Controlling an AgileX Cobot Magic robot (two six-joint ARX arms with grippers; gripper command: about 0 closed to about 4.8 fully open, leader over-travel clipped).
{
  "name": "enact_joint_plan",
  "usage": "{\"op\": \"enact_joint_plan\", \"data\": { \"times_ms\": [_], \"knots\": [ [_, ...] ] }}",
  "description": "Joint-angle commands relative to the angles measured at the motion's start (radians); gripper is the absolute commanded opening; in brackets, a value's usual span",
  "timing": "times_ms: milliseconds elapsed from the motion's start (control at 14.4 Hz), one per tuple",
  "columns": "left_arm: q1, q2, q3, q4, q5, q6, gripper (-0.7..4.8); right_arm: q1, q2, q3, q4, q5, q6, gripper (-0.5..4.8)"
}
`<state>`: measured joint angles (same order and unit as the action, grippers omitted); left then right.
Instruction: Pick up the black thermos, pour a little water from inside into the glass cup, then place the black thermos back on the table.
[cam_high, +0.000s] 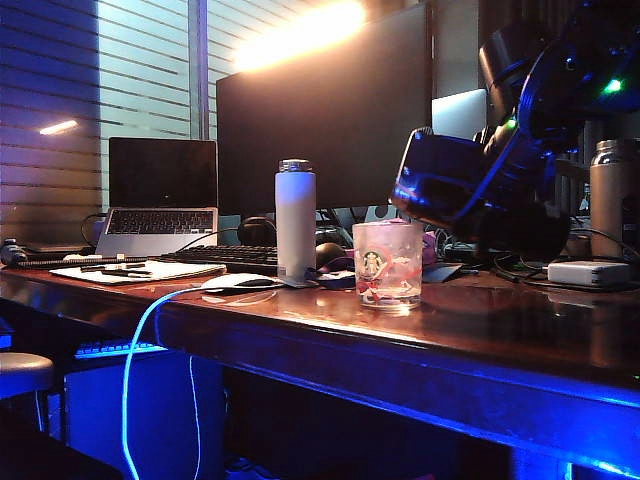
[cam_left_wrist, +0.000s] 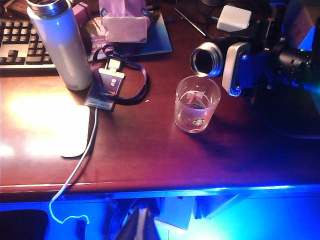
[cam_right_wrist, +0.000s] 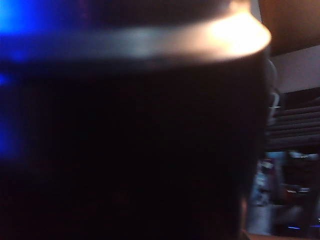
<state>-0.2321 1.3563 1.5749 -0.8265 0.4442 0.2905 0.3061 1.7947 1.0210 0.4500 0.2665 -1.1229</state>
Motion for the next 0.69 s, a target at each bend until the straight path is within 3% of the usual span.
{"op": "enact_joint_plan", "data": {
  "times_ms": [69, 695],
  "knots": [
    [-0.001, -0.002, 0.003, 0.013, 0.005, -0.003, -0.02, 0.001, -0.011, 0.014, 0.056, 0.008, -0.117, 0.14],
    [-0.001, -0.002, 0.003, 0.013, 0.005, -0.003, -0.02, 0.001, -0.011, 0.013, 0.114, 0.001, -0.191, 0.14]
  ]
}}
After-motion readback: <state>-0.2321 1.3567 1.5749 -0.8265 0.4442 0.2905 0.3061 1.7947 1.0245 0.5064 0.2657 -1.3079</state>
